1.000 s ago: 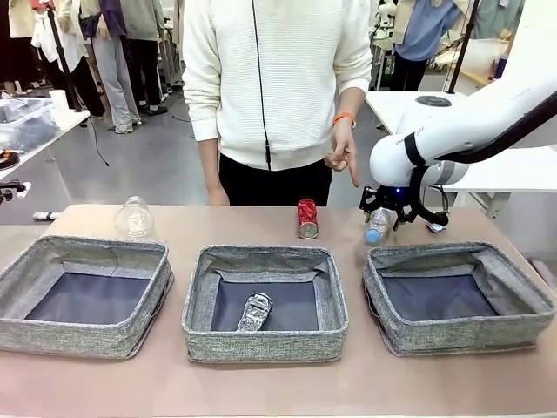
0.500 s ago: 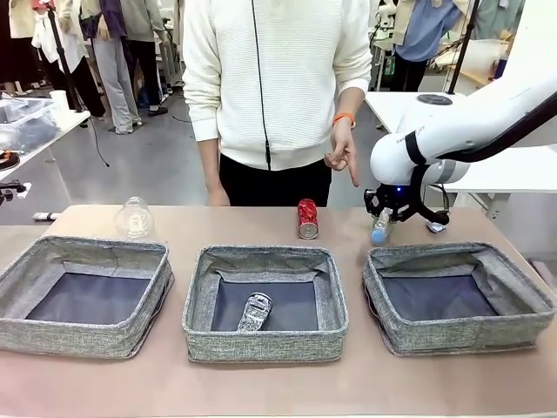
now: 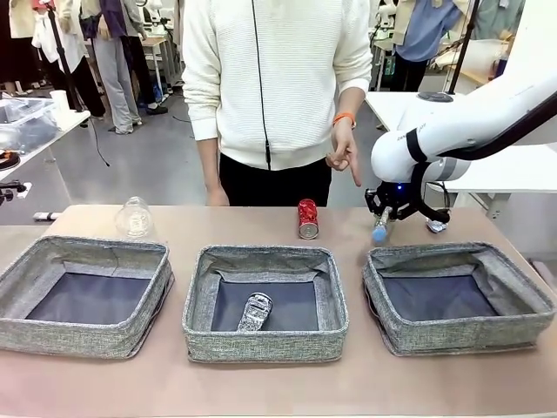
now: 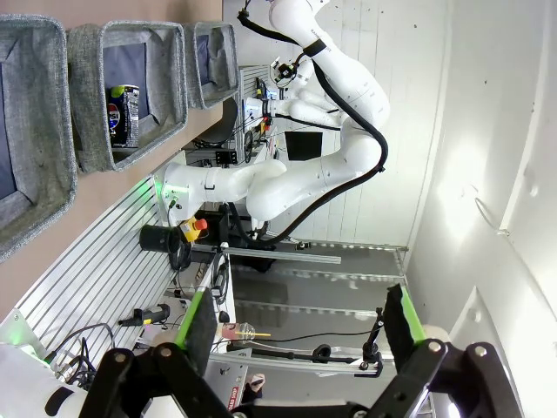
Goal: Sort the waste into the appropriate baskets.
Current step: Pick up the waste item pointed out by the person.
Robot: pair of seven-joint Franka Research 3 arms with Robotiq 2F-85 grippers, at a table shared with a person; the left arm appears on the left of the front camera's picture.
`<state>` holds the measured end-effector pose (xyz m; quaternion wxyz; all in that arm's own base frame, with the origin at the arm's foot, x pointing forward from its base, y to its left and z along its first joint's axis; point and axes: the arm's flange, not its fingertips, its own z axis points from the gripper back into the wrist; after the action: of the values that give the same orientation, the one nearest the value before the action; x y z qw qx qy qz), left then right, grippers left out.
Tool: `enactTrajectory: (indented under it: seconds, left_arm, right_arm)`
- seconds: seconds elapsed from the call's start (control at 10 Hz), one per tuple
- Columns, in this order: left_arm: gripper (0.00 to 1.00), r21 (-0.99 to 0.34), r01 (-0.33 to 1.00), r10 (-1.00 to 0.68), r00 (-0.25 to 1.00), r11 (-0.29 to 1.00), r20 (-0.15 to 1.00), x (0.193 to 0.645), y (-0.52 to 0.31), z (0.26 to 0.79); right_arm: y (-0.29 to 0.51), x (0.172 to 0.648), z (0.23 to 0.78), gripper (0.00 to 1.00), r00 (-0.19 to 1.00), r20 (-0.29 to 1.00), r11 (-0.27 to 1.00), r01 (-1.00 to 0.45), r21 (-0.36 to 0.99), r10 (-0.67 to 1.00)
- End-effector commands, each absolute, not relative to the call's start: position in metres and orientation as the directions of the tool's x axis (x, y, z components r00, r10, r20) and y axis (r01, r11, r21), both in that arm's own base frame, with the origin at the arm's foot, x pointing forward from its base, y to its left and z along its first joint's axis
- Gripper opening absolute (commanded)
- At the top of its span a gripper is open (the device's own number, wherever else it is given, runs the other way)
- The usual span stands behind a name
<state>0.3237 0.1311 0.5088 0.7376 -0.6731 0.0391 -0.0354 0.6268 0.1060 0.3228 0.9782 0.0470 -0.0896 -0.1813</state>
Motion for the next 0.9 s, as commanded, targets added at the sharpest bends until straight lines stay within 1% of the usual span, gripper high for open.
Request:
enactTrajectory:
  seconds: [0.0, 0.1, 0.2, 0.3, 0.4, 0.5, 0.6, 0.7, 0.8]
  left_arm:
    - [1.00, -0.996, 0.011, -0.098, 0.995, 0.084, 0.002, 0.324, 0.130, 0.511]
    - [1.00, -0.996, 0.011, -0.098, 0.995, 0.084, 0.002, 0.324, 0.130, 0.511]
    - [1.00, -0.996, 0.011, -0.098, 0.995, 0.084, 0.002, 0.324, 0.130, 0.511]
    - [1.00, -0.996, 0.011, -0.098, 0.995, 0.084, 0.002, 0.324, 0.130, 0.511]
    - [1.00, -0.996, 0.011, -0.098, 0.995, 0.084, 0.002, 0.324, 0.130, 0.511]
    - [1.00, -0.996, 0.011, -0.098, 0.995, 0.084, 0.002, 0.324, 0.130, 0.511]
    - [1.00, -0.996, 0.011, -0.098, 0.995, 0.084, 0.002, 0.324, 0.130, 0.511]
    - [1.00, -0.996, 0.011, -0.098, 0.995, 0.084, 0.002, 0.324, 0.130, 0.511]
    - [1.00, -0.996, 0.011, -0.098, 0.995, 0.084, 0.002, 0.324, 0.130, 0.511]
  right_arm:
    - [0.109, 0.620, 0.332, 0.00, 0.917, 0.165, 0.931, 0.348, 0.108, -0.362]
    - [0.109, 0.606, 0.355, 0.00, 0.916, 0.189, 0.935, 0.339, 0.107, -0.354]
    - [0.110, 0.578, 0.396, 0.00, 0.924, 0.189, 0.942, 0.312, 0.122, -0.331]
    - [0.110, 0.531, 0.448, 0.00, 0.940, 0.106, 0.944, 0.314, 0.096, -0.324]
    - [0.117, 0.482, 0.489, 0.00, 0.949, 0.133, 0.958, 0.280, 0.062, -0.286]
    - [0.131, 0.437, 0.514, 0.00, 0.958, 0.208, 0.980, 0.192, 0.048, -0.198]
    - [0.146, 0.405, 0.524, 0.00, 0.950, 0.296, 0.995, 0.095, 0.039, -0.102]
    - [0.162, 0.386, 0.521, 0.00, 0.943, 0.331, 0.999, -0.024, 0.027, 0.014]
    - [0.166, 0.394, 0.513, 0.00, 0.953, 0.287, 0.994, -0.106, 0.033, 0.092]
